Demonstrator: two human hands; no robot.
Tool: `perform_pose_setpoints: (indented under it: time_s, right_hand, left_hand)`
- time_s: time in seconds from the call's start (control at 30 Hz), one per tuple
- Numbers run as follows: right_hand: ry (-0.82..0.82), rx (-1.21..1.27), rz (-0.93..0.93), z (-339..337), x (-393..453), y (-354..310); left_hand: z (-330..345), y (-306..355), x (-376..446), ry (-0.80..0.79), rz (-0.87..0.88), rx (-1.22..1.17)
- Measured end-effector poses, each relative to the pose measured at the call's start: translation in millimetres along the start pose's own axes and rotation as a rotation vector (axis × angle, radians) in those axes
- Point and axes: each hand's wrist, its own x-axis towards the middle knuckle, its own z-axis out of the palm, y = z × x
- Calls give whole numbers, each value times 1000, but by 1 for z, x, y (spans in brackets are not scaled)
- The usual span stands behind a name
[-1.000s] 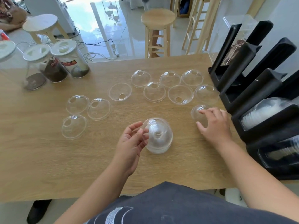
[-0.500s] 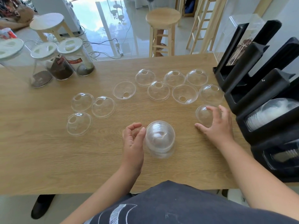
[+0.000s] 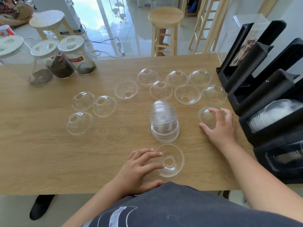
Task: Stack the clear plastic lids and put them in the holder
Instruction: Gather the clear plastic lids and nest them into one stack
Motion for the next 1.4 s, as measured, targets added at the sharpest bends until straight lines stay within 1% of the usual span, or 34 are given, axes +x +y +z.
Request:
perform_pose_setpoints:
  time_s: [0.1,0.17,0.2,0.23,0.27,0.37,0.4,0.5,0.57,0.67,0.73,0.8,0.9,0.97,1.03,1.1,1.23,1.33,1.4]
  right_hand:
    - [15,44,-26,-3,-5,-3]
    - [57,121,-67,-7,-10,-10]
    - [94,174,-101,-9,-12,-15]
    - [130,232,-141,-12,-13,-21]
    - [151,290,-182,-16,-12,-29]
    - [104,440,-319,-24,-6,-59]
    - [82,465,-368,-25,-4,-69]
    - [52,500,-429,-27,3,-95]
    - [34,533,-392,-27,6,-102]
    - [3,540,-355,-26,8,-99]
    - [-18,532,-351,-24,6,-93]
    - [-33,522,-346,-22,3,-88]
    - [-45,506,-314,-20,-2,-82]
    - [-53,500,-297,-16,-6,-78]
    - [-67,482,-297,-12,-11,-74]
    - [-79,466,-302,-10,-15,-70]
    - [-65,435,-326,-7,-17,-65]
    - [-48,394,-338,-7,-15,-64]
    - [-35,365,-333,-8,-15,-63]
  left_hand:
    - [0,-4,1,-37,16,4]
    - [-2,-5,3,-11,9,-46]
    - [-5,-4,5,12,-21,-110]
    - [-11,-1,8,43,-81,-204]
    - [-17,4,11,83,-176,-320]
    - [-39,16,23,226,-559,-769]
    - [-46,17,26,259,-648,-934]
    - [-61,2,30,375,-809,-1260]
    - [-63,-8,30,491,-957,-1425]
    - [-59,-23,27,635,-1154,-1508]
    - [-53,-31,25,674,-1245,-1456]
    - [-48,-40,25,655,-1296,-1290]
    - [-44,-57,24,582,-1263,-941]
    - [-46,-64,27,561,-1235,-832]
    - [-49,-67,33,520,-1214,-790]
    - [-52,-69,40,466,-1148,-679]
    - [-59,-63,70,339,-892,-373]
    - [-67,-57,110,213,-741,-285]
    - [-65,-59,136,148,-672,-225]
